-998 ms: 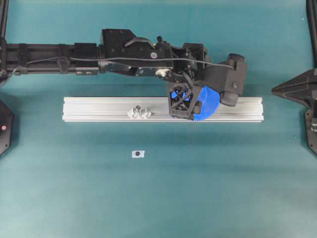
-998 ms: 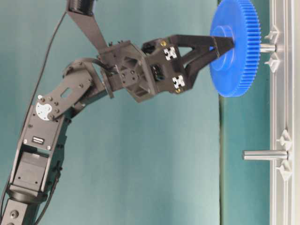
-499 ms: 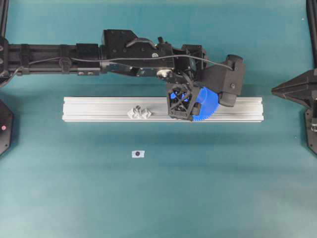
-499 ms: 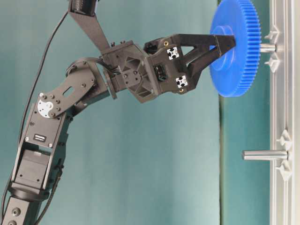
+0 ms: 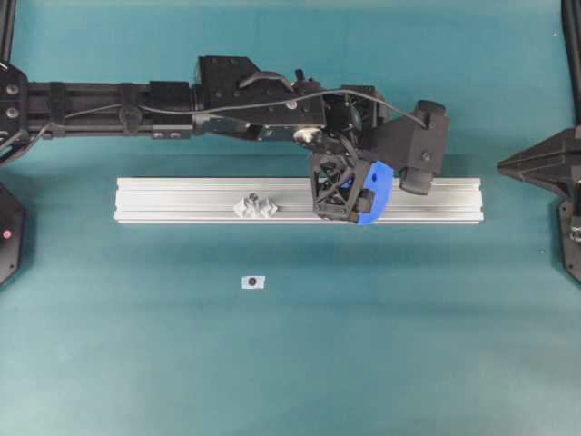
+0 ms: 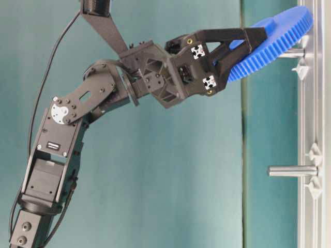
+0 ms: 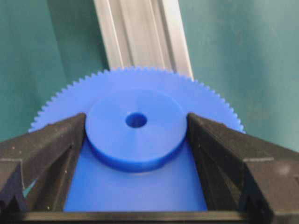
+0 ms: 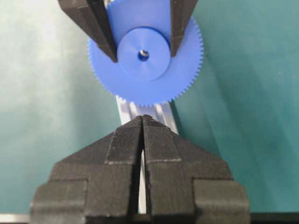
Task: Find the location of the shaft and insert the large gear.
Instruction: 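Adjust the gear's position to center the bore on the shaft tip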
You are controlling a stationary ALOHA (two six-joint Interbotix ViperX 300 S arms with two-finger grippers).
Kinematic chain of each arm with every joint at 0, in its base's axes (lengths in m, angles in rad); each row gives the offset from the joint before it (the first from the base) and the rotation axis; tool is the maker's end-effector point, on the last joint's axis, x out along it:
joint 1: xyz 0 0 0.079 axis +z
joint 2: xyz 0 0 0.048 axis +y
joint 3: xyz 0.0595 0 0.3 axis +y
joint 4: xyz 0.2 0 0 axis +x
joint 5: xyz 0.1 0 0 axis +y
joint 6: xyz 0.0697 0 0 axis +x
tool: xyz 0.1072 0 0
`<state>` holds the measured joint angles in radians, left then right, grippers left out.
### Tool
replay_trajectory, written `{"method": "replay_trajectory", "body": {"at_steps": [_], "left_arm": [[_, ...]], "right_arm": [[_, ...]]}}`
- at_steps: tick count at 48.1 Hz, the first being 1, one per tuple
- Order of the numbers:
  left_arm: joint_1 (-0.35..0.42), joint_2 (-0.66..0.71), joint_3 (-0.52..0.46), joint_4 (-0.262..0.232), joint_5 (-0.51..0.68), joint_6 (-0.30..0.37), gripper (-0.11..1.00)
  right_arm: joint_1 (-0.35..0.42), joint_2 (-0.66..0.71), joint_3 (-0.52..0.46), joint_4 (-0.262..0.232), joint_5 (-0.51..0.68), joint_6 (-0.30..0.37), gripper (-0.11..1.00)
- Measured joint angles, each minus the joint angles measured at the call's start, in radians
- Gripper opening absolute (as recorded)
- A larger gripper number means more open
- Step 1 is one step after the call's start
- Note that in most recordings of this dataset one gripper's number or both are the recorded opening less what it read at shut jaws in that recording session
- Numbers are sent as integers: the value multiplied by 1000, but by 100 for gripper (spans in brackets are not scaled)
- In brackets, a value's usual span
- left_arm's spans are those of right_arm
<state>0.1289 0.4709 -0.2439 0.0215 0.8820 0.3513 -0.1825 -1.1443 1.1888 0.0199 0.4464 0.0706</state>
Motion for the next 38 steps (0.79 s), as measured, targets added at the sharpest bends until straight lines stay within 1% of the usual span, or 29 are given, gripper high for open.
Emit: {"method": "replay_trajectory", "body": {"at_steps": [6,17,38], "left_arm": [[2,-12,25,0,35,0,86],[5,-54,64,0,51,0,86],[8,-57,67,0,51,-3,86]], "right_arm": [[0,2,0,0,0,0,3],[0,0,0,0,-2,0,3],[0,2,0,0,-3,0,3]]}}
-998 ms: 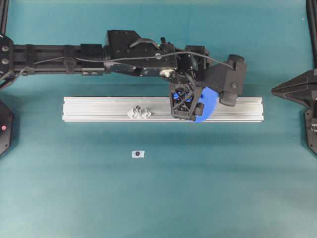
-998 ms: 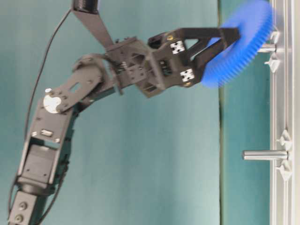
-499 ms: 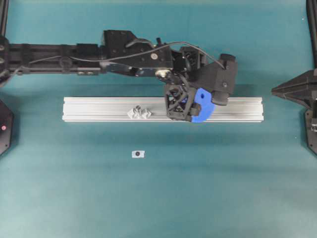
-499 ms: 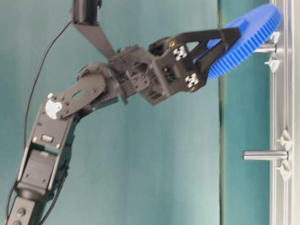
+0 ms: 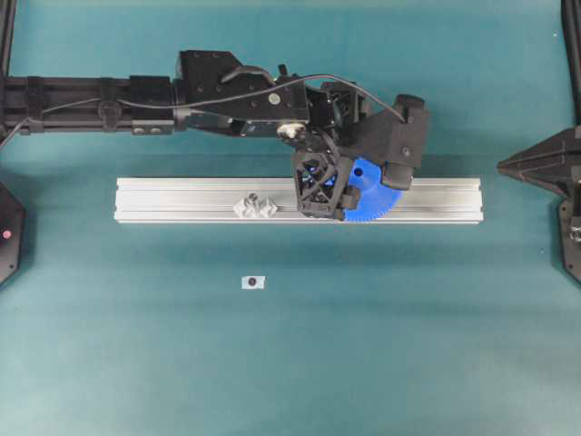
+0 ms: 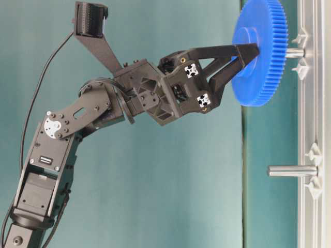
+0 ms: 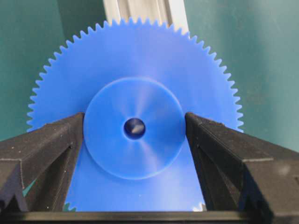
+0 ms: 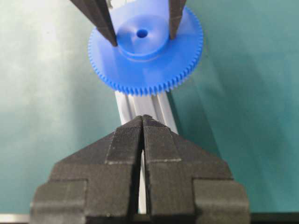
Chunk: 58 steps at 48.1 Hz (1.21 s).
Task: Find the location of the shaft and insert the large gear.
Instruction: 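Adjust the gear's position to center the bore on the shaft tip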
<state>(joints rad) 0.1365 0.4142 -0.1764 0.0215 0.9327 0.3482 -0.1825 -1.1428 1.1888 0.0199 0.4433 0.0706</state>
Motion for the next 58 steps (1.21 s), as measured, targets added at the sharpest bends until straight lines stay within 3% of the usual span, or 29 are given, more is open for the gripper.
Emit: {"method": "replay_trajectory", "body": {"at_steps": [40,58], "left_arm": [[15,11,-26,0,48,-8,86],[-14,12,-48,0,55,0,86]], "right_arm": [[0,0,2,2,0,0,3],[0,0,2,2,-3,2,3]]}}
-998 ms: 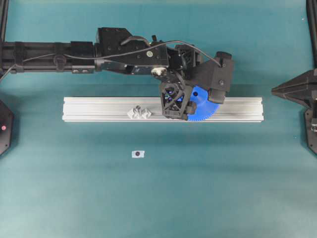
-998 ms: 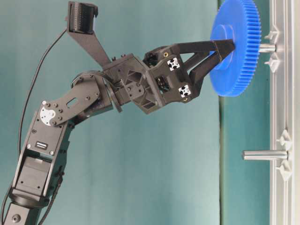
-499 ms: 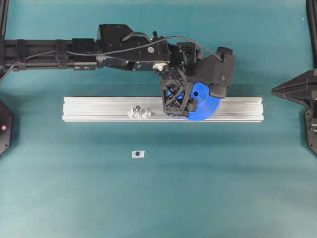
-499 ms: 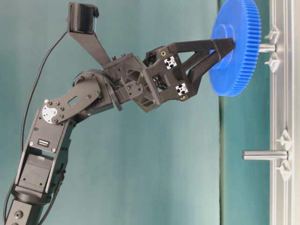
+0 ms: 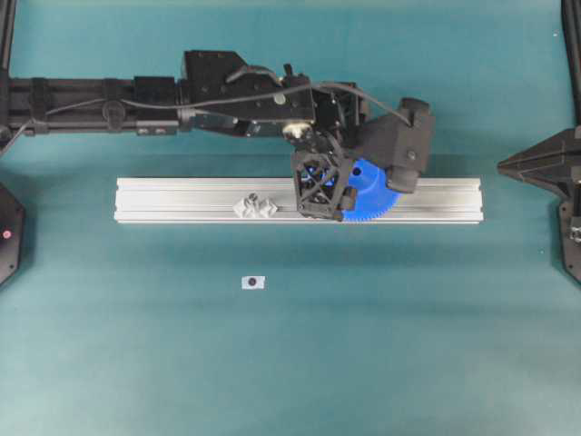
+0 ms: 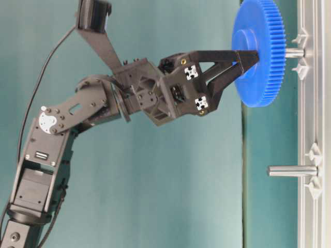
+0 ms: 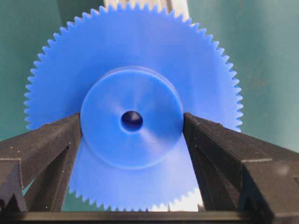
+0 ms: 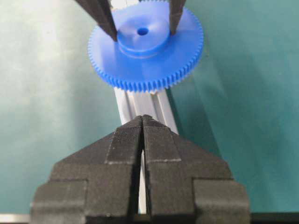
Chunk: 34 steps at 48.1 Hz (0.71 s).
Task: Find the location of the shaft and insert the large gear.
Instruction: 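Adjust the gear's position to center the bore on the shaft tip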
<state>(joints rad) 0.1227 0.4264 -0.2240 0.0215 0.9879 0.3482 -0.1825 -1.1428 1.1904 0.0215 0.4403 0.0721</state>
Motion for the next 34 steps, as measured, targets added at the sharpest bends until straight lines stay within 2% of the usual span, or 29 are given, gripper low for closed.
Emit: {"method": "replay_trajectory", "body": {"at_steps": [13,34], "left_arm": [[3,43,-78,0,11,8,86],[3,46,-127,0,20,0,86]], "right_arm": [[0,-2,0,-2,3,-2,3],[0,-2,0,2,3,-2,3]]}}
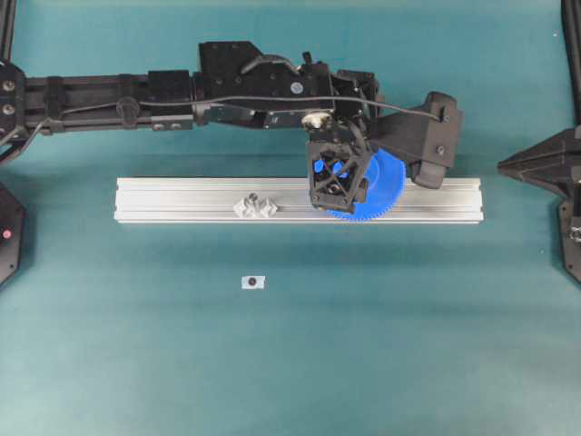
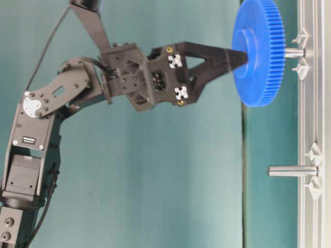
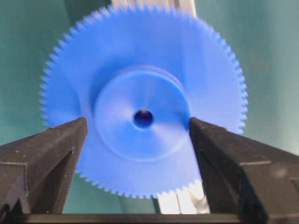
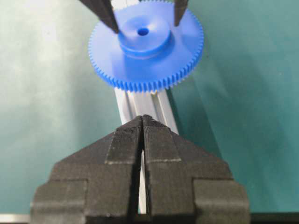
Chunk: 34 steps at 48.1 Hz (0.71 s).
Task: Find the location of the shaft and insert the large gear.
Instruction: 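Adjust the gear's position to center the bore on the shaft tip, then push the gear onto the right shaft with the left gripper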
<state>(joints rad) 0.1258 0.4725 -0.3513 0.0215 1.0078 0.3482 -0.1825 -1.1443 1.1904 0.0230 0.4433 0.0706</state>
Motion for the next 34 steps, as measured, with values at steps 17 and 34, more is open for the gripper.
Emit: {"method": "replay_trajectory", "body": {"at_steps": [17,34], "left_arm": [[-3,21,12,0,-20,-2,86],[8,18,11,0,-31,15,86]], "right_arm": [[0,0,0,0,-3,0,3],[0,0,0,0,-3,0,3]]}}
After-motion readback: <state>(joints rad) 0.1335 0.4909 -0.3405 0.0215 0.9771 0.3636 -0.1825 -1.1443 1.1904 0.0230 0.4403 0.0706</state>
